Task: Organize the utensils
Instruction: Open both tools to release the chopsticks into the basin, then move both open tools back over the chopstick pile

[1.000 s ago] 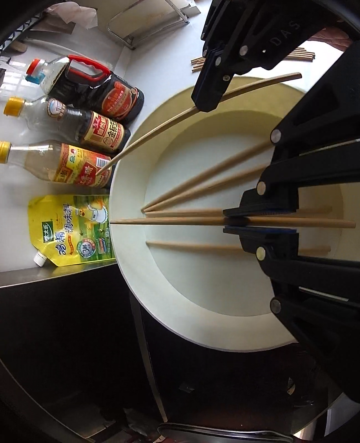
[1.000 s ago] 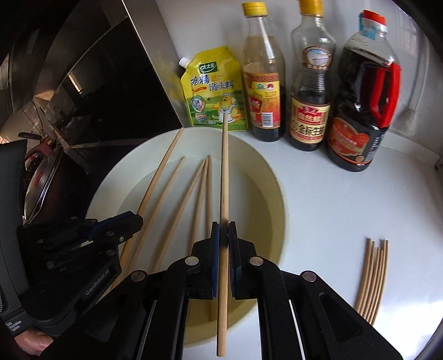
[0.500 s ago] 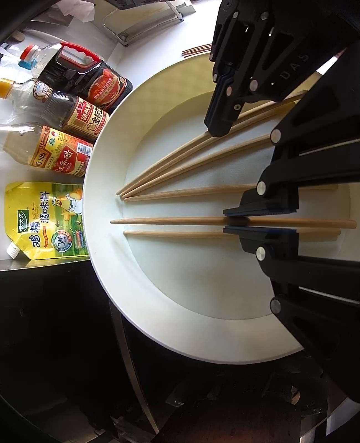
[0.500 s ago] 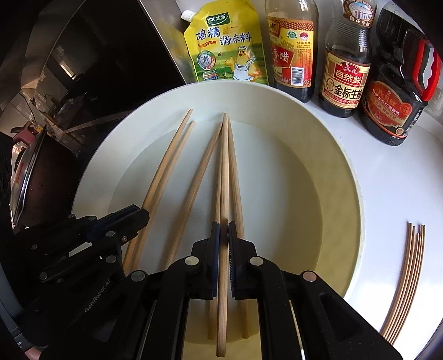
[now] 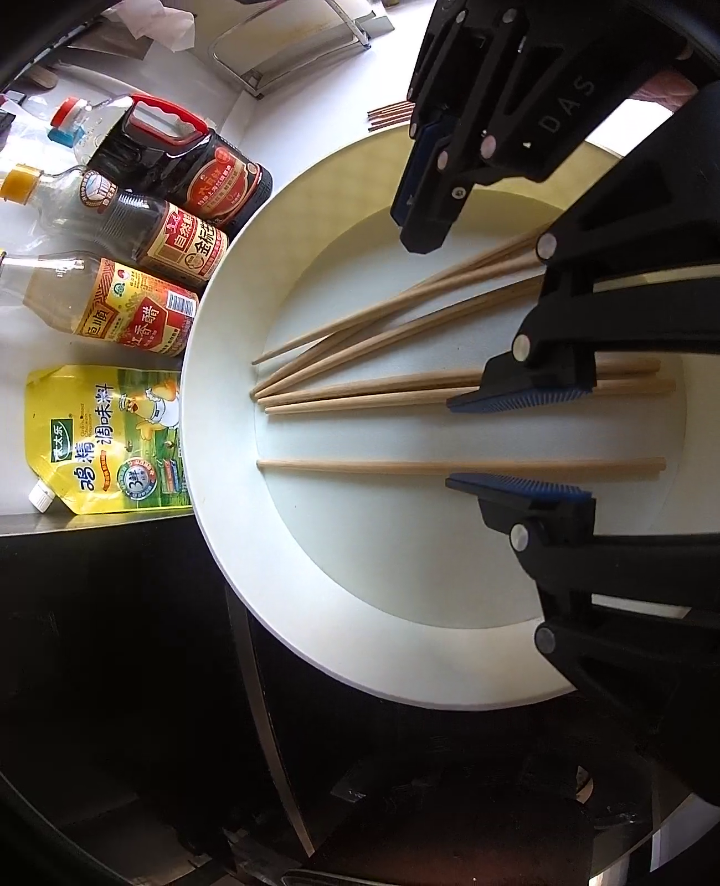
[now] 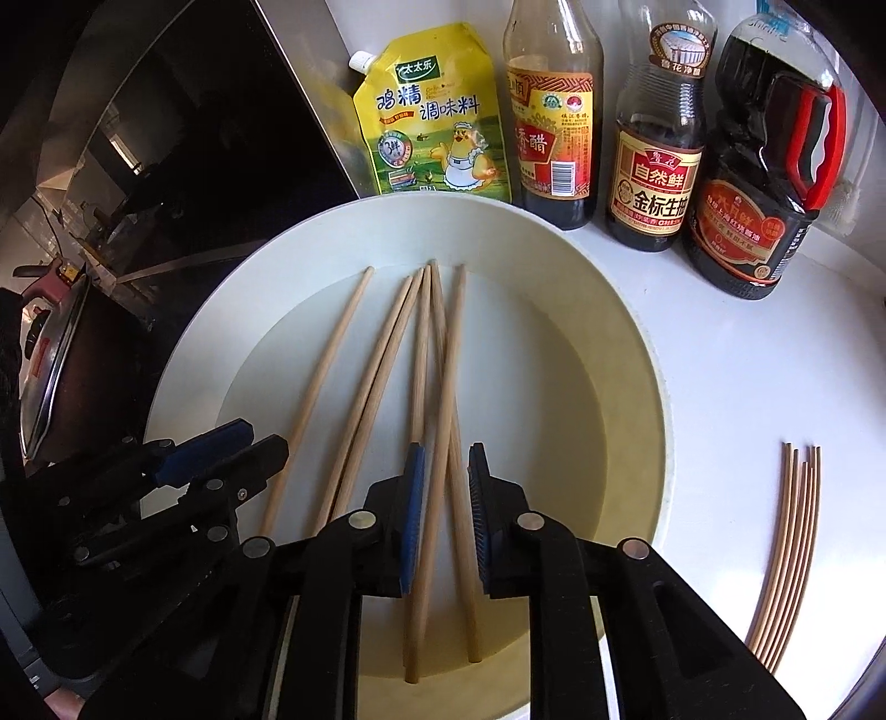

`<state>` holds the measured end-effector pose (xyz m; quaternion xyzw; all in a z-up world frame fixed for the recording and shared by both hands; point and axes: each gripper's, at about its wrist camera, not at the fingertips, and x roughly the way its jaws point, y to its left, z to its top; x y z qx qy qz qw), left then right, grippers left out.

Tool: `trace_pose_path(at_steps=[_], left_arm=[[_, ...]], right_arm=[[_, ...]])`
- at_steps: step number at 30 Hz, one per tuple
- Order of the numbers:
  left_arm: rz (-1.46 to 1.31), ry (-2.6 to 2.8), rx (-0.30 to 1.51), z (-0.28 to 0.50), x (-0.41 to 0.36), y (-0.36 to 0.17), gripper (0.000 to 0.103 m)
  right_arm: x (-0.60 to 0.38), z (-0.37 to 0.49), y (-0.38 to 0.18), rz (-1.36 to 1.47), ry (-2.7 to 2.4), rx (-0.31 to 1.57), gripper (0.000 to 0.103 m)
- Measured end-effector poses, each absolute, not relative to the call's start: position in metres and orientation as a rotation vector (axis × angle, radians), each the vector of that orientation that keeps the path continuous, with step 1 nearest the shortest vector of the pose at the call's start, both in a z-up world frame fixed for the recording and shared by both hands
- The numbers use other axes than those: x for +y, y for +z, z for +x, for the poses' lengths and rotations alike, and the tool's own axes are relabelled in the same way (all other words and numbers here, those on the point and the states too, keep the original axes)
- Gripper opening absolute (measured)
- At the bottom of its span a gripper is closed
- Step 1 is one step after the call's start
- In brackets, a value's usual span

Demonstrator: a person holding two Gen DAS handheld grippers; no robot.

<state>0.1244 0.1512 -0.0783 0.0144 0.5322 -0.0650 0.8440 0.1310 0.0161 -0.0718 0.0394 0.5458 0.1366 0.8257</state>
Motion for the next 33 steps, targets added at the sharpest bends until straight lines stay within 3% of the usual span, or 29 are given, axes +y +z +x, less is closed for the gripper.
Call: trace_pose_path(at_steps=[13, 27, 33], left_arm=[[0.025, -0.109, 1.091, 0.108, 0.16, -0.061, 0.024], [0.038, -0.111, 1.062, 0.084, 0.141, -0.042, 0.035], [0.035, -0.13, 1.053, 0.071, 0.123, -0.038, 0.048]], right_arm=[[0.011, 0.11, -0.05, 0.094, 0.301, 1.114, 0.016], [-0.018, 0.082, -0.03, 0.142, 0.296, 1.07, 0.022], [-0.04, 0.068, -0.025, 0.155, 0.277, 1.059, 0.024]])
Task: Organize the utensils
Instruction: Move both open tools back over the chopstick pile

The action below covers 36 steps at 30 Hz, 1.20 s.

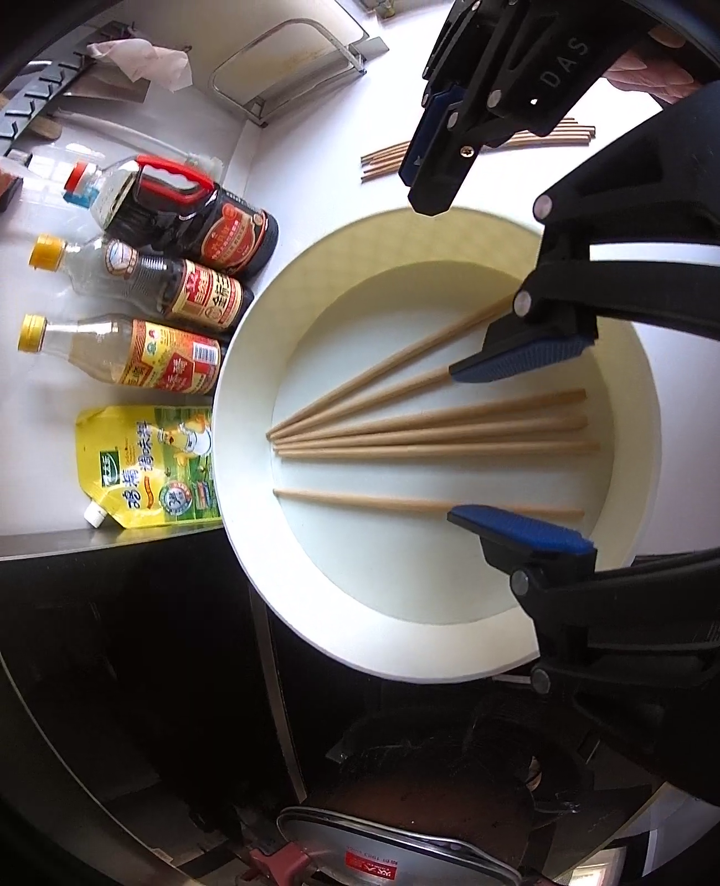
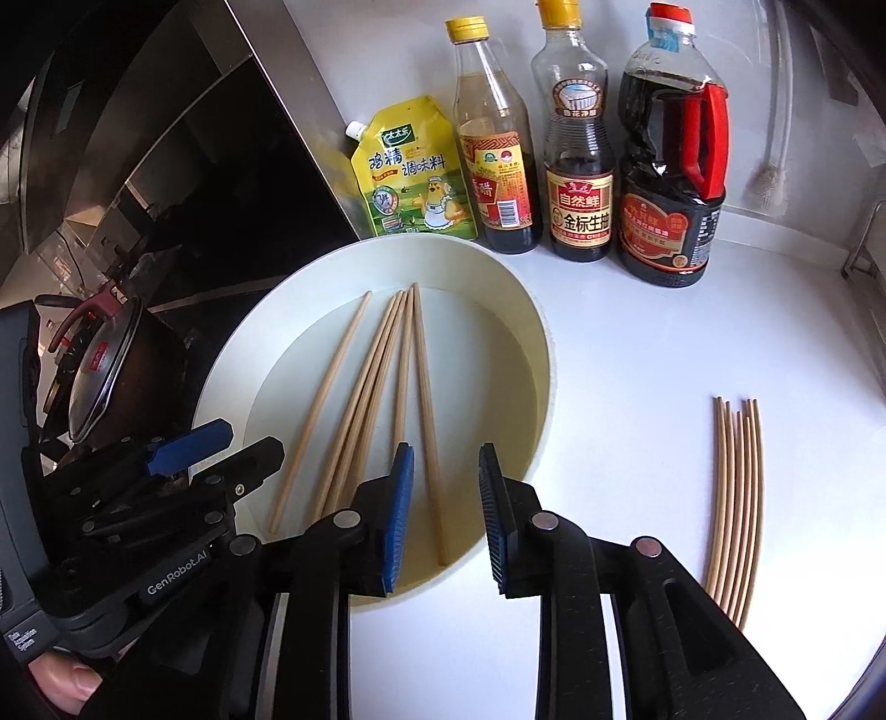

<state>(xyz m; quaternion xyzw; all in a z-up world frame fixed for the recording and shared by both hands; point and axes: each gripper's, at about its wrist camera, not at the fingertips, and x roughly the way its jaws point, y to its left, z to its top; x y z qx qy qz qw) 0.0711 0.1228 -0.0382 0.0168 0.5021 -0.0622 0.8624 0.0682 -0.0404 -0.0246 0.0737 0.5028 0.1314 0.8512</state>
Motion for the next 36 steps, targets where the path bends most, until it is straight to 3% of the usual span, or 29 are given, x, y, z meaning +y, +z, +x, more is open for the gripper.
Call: trace_pose_path(at_steps=[21, 36], left_arm=[[0.005, -0.211, 1.017, 0.033, 0.032, -0.028, 0.055], [0.044, -0.241, 1.044, 0.025, -0.034, -0.039, 0.056]], right_arm=[[-0.142, 0.026, -0.013, 0.165, 0.169, 1.02, 0.031], [-0.216, 0.008, -0.044, 0.21, 0.106, 1.04, 0.031]])
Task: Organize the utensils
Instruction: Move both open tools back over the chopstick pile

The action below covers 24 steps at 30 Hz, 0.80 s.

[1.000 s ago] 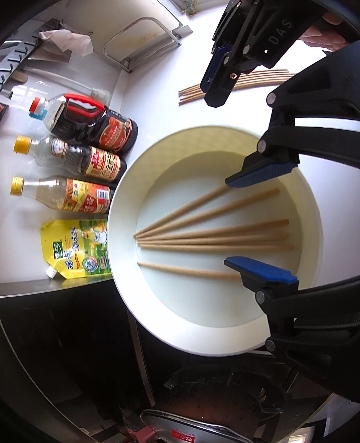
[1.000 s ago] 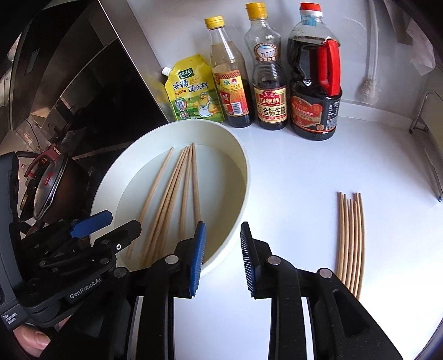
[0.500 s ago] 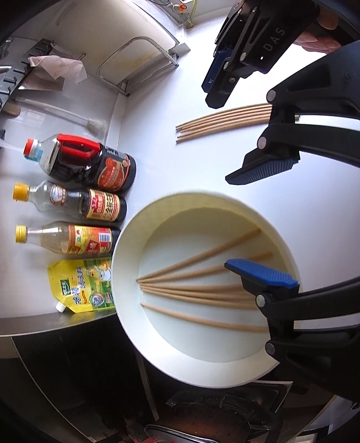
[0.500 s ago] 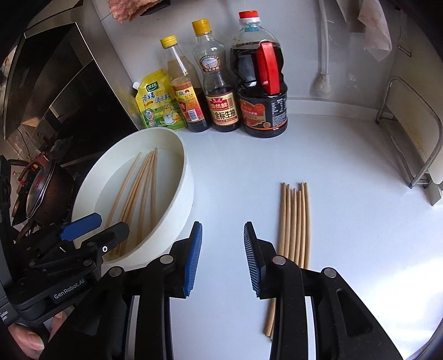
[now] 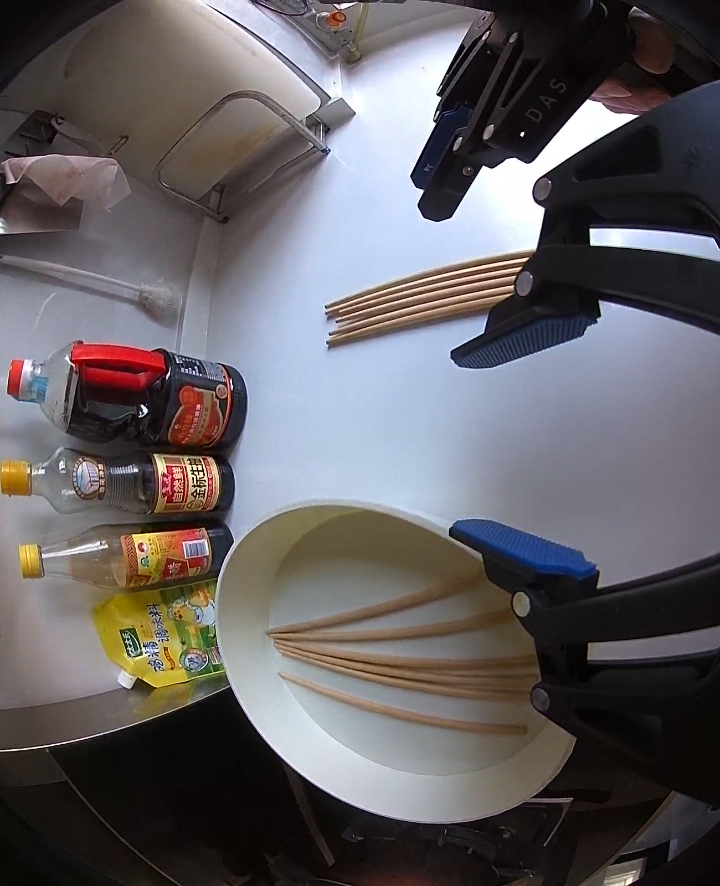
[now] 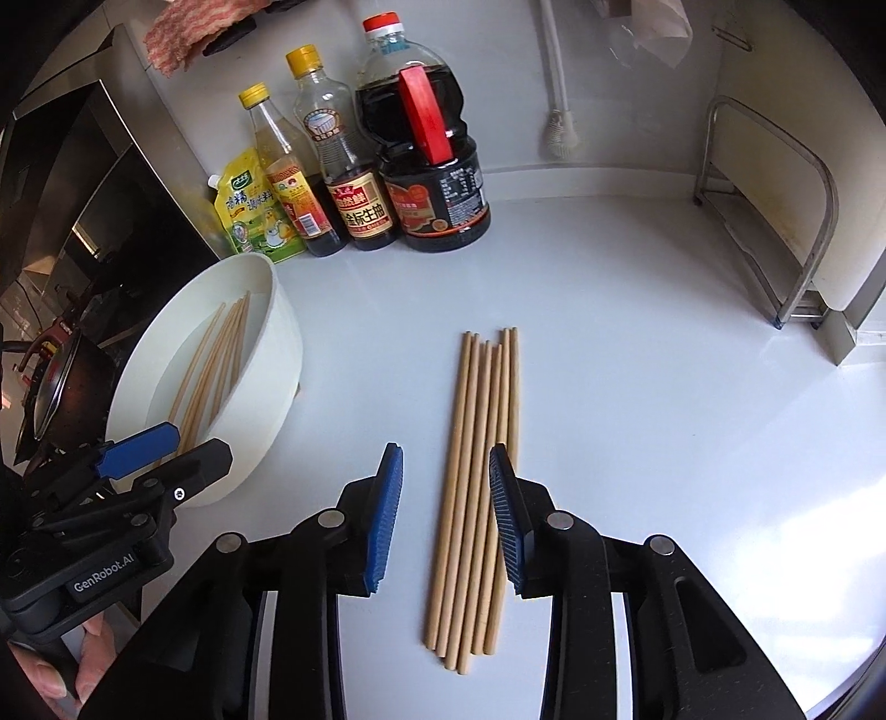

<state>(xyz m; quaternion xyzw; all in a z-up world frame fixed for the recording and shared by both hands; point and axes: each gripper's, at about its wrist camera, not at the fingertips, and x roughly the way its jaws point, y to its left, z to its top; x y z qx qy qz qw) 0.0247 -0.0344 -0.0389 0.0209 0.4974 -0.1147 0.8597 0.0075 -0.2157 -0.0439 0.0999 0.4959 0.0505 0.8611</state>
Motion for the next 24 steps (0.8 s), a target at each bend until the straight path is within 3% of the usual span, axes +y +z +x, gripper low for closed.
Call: trace_pose_path(at_steps=[24], left_arm=[[0.067, -0.237, 1.098, 0.034, -0.082, -0.093, 0.06]], right_arm=[[-0.247, 0.006, -0.117, 0.17, 0.085, 1.127, 0.039]])
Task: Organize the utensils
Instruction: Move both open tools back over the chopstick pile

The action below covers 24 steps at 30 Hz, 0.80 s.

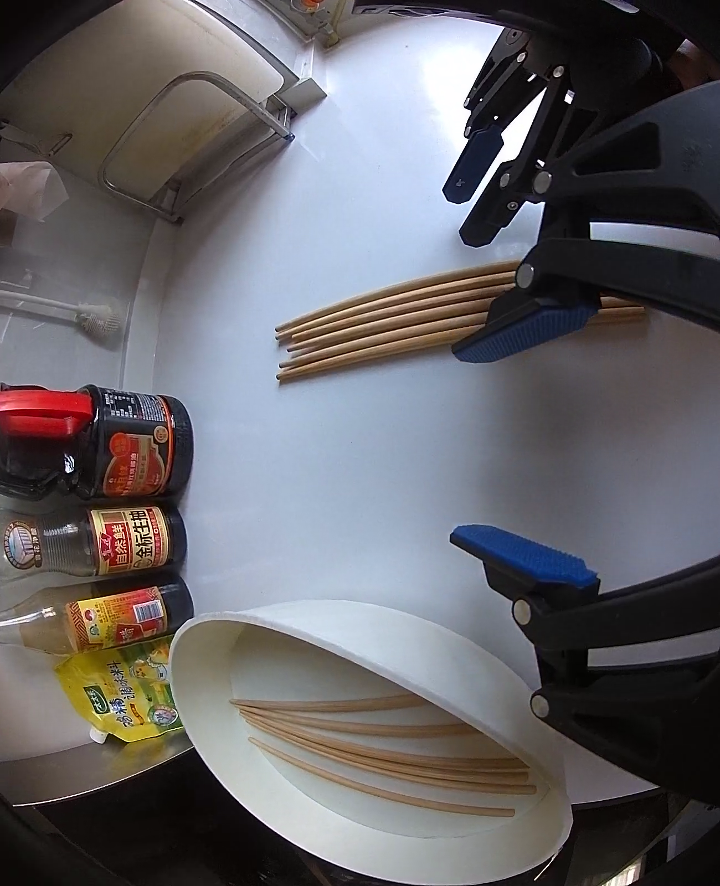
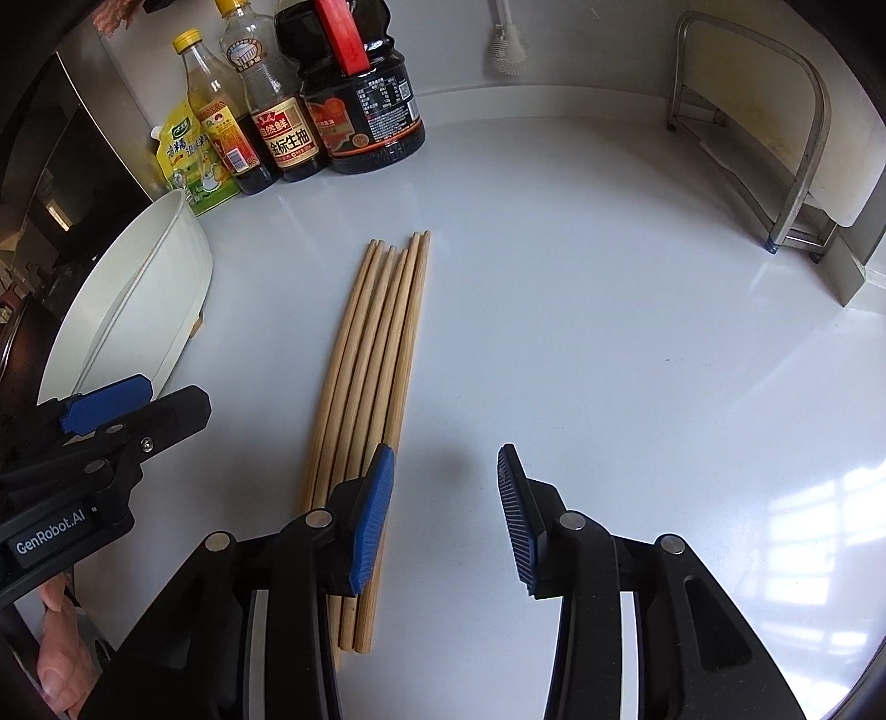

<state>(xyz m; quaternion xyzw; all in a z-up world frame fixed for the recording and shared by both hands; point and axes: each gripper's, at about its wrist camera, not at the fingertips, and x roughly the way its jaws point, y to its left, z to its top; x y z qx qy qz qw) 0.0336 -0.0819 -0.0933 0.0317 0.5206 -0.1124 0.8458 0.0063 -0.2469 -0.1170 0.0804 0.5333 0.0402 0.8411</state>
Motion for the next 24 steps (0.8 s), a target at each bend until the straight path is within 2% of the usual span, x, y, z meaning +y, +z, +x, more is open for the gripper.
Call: trace_pose_path(at_steps=[24], left_arm=[[0.064, -0.227, 1.132, 0.042, -0.081, -0.111, 0.063]], right_arm=[[-0.236, 0.015, -0.128, 0.062, 0.067, 1.128, 0.04]])
